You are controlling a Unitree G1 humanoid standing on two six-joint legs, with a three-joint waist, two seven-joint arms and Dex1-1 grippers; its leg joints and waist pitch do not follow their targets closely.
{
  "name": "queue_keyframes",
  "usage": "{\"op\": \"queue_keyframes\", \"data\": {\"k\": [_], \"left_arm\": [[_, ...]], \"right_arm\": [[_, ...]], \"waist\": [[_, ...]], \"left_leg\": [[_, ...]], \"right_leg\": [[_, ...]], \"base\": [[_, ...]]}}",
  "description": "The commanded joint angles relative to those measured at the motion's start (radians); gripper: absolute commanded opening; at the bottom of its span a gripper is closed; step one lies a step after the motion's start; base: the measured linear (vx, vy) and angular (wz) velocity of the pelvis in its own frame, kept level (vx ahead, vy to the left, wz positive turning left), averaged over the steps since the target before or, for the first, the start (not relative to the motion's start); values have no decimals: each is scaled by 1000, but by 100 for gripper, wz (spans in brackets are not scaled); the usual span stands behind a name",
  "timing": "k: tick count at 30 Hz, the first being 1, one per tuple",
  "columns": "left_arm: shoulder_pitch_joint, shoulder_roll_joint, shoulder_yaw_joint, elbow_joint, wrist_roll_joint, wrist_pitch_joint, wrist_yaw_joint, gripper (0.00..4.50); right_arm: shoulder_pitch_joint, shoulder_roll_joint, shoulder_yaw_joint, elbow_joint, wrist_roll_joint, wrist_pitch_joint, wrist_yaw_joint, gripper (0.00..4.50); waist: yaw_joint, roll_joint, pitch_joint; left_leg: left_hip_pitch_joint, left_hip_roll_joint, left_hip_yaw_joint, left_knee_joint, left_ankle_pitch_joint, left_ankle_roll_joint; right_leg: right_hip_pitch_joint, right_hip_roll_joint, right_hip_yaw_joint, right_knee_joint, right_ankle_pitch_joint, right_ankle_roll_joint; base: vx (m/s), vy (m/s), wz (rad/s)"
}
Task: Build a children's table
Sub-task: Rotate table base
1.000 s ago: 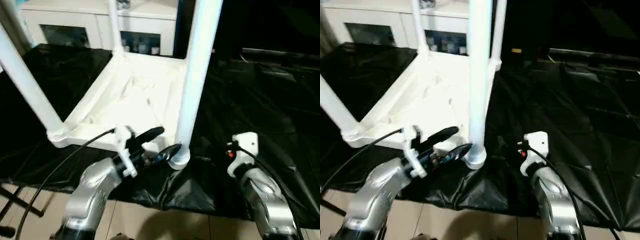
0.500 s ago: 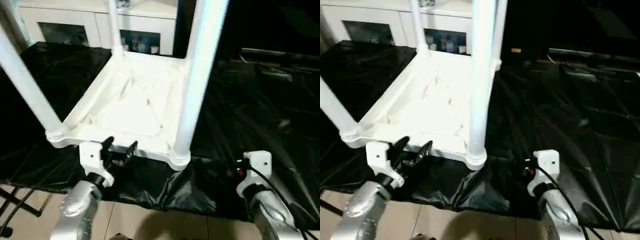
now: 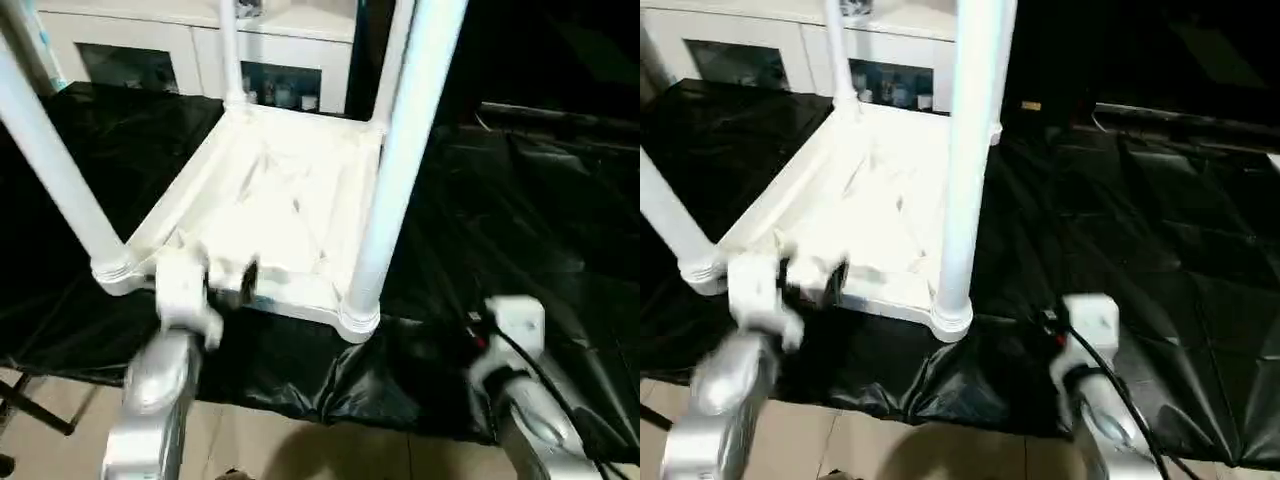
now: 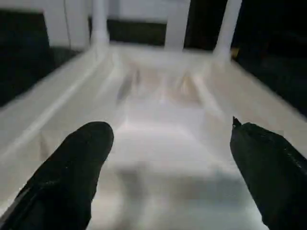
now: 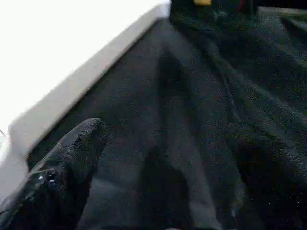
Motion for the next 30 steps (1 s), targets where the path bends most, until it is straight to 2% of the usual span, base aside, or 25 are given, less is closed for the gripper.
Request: {"op": "queue_keyframes", "data": {"k": [1,2,3,4,5,7,9,10,11,12,13,14,15,16,17,18,19,20,21,24,25,27,28,29,30], "left_arm": [[-12,7,-4,50,8,8,-5,450],[-38,21,-6,80,10,15,-16,450],[-42,19,-1,77,-8,25,-24,450],[-43,16,2,71,-22,34,-29,450],[-40,19,-4,65,-34,33,-49,450],[-41,25,-12,66,-32,33,-58,450],[-42,36,-33,64,-25,31,-80,450],[-45,44,-45,64,-30,28,-105,450],[-54,55,-62,67,-41,12,-144,450],[-57,60,-66,69,-50,3,-164,450],[-71,78,-77,76,-86,-23,-245,450],[-90,96,-88,96,-96,-28,-298,450],[-105,110,-96,112,-96,-26,-327,450],[-112,117,-100,120,-96,-25,-342,450],[-149,161,-129,152,-85,-22,-418,450],[-149,161,-129,152,-85,-22,-418,450],[-172,193,-149,171,-79,-19,-472,450],[-189,215,-167,189,-70,-25,-513,450],[-212,246,-189,215,-63,-32,-572,450],[-252,290,-225,260,-50,-27,-658,450],[-274,303,-240,286,-50,-14,-698,423],[-316,317,-267,341,-43,-18,-757,416],[-352,320,-281,392,-42,-24,-795,413],[-356,321,-282,398,-40,-25,-798,402],[-383,326,-296,439,-30,-41,-823,388]], "right_arm": [[-11,-11,-9,7,-18,12,-12,445],[-26,-17,-12,19,-23,17,-10,445],[-31,-20,-16,16,-22,23,-9,445],[-32,-22,-18,11,-20,29,-8,445],[-39,-28,-24,14,-2,36,6,445],[-46,-35,-22,24,-2,37,10,445],[-56,-50,-20,41,0,35,23,445],[-65,-61,-16,49,7,36,44,445],[-76,-85,-5,57,9,40,83,445],[-79,-94,-2,59,10,40,97,445],[-87,-125,10,67,15,36,148,445],[-89,-148,13,77,17,29,177,445],[-89,-163,12,79,20,30,193,445],[-88,-170,11,80,21,31,201,445],[-85,-211,5,71,30,41,237,445],[-85,-211,5,71,30,41,237,445],[-82,-233,-7,59,61,53,274,445],[-78,-253,-14,57,74,53,303,445],[-68,-286,-15,49,84,57,345,445],[-35,-338,1,3,112,86,423,445],[-16,-360,10,-24,132,103,462,450],[6,-397,22,-59,156,127,517,450],[17,-418,27,-86,176,150,544,450],[18,-421,27,-89,179,153,547,450],[25,-439,33,-109,189,169,562,450]], "waist": [[2,4,-41],[0,-4,-45],[2,-3,-47],[3,-8,-48],[5,-8,-49],[7,-11,-49],[8,-11,-48],[9,-8,-46],[7,8,-45],[7,1,-45],[8,21,-44],[9,23,-44],[8,18,-44],[9,23,-43],[10,27,-41],[11,25,-42],[12,28,-45],[12,42,-46],[10,38,-49],[9,39,-51],[8,41,-51],[9,49,-51],[7,57,-49],[6,50,-50],[5,59,-50]], "left_leg": [[12,55,-37,-79,-365,-4],[12,54,-36,-79,-352,-8],[12,54,-36,-79,-342,-9],[11,57,-35,-78,-321,-7],[11,58,-34,-77,-308,-5],[12,58,-31,-75,-294,4],[11,57,-30,-75,-292,10],[11,56,-31,-75,-301,9],[13,57,-31,-77,-323,0],[13,57,-32,-77,-333,-3],[18,57,-34,-77,-352,-12],[17,56,-35,-77,-366,-14],[17,55,-32,-76,-368,-12],[18,55,-33,-75,-368,-13],[14,53,-33,-75,-360,-9],[15,52,-33,-74,-353,-7],[14,54,-34,-73,-328,-3],[15,53,-34,-72,-324,-3],[15,53,-33,-71,-320,4],[13,55,-31,-67,-284,19],[11,54,-30,-66,-277,24],[15,53,-30,-65,-285,30],[16,54,-31,-68,-302,26],[15,55,-32,-67,-312,22],[15,54,-34,-68,-313,20]], "right_leg": [[19,-64,50,-92,-408,-24],[21,-60,50,-87,-364,-28],[23,-61,51,-83,-337,-34],[26,-62,52,-77,-285,-50],[29,-63,52,-72,-245,-68],[31,-64,53,-70,-208,-87],[33,-64,52,-70,-215,-94],[33,-65,53,-71,-238,-92],[31,-64,53,-77,-261,-92],[32,-64,52,-78,-273,-90],[31,-63,53,-82,-278,-92],[33,-64,53,-80,-290,-99],[31,-62,53,-83,-294,-100],[30,-63,54,-80,-293,-105],[34,-65,54,-79,-313,-104],[36,-65,54,-80,-322,-100],[38,-68,55,-75,-301,-106],[36,-67,56,-74,-290,-113],[40,-64,55,-73,-275,-118],[44,-67,56,-66,-228,-141],[45,-68,54,-66,-231,-149],[45,-68,54,-72,-257,-146],[43,-65,52,-75,-268,-148],[45,-69,52,-75,-280,-151],[46,-70,51,-73,-285,-154]], "base": [[0,0,0],[0,0,0],[0,0,0],[0,0,0],[0,0,0],[0,0,0],[0,0,0],[0,0,0],[0,0,0],[0,0,0],[0,0,0],[0,0,0],[0,0,0],[0,0,0],[0,0,0],[0,0,0],[0,0,0],[0,0,0],[0,0,0],[0,0,0],[0,0,0],[0,0,0],[0,0,0],[0,0,0],[0,0,0]]}}
